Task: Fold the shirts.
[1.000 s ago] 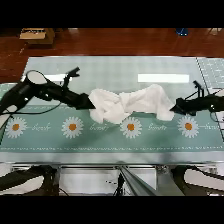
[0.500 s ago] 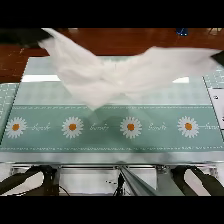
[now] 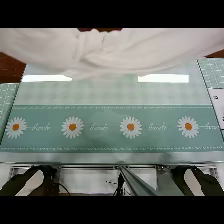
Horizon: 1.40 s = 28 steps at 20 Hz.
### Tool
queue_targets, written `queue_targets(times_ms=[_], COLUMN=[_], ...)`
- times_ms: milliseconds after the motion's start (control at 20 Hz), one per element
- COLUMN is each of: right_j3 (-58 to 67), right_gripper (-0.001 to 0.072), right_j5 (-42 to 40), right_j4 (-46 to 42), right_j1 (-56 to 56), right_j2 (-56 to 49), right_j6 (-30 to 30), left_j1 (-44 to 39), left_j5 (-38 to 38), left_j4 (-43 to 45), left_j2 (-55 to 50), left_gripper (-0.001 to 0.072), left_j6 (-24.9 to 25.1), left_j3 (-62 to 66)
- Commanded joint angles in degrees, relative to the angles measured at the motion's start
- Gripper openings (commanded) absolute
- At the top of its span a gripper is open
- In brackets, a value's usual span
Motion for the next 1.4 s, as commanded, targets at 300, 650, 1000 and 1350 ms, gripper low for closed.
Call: queue_targets(times_ms=[300,650,1000,1350], right_j3=[6.5,6.0,6.0,6.0], right_gripper=[0.0037,0.0037,0.0037,0.0037], right_j5=[32.2,31.9,30.6,22.7], right_j4=[-13.5,-9.4,-1.1,-1.0], right_j1=[0.0,0.8,0.8,0.8], right_j2=[2.9,-11.1,-37.8,-48.5], right_j6=[5.6,5.0,3.0,1.4], left_j1=[0.3,-0.1,-11.9,-13.9], left_j5=[-15.7,-8.0,12.5,25.1], left_j4=[23.7,17.7,12.4,11.5], left_j2=[11.7,7.3,-7.6,-26.3], left_gripper=[0.0016,0.0017,0.0018,0.0019], left_j6=[-4.2,-4.1,-1.4,-0.2], left_j3=[-2.3,-28.7,-40.5,-40.5])
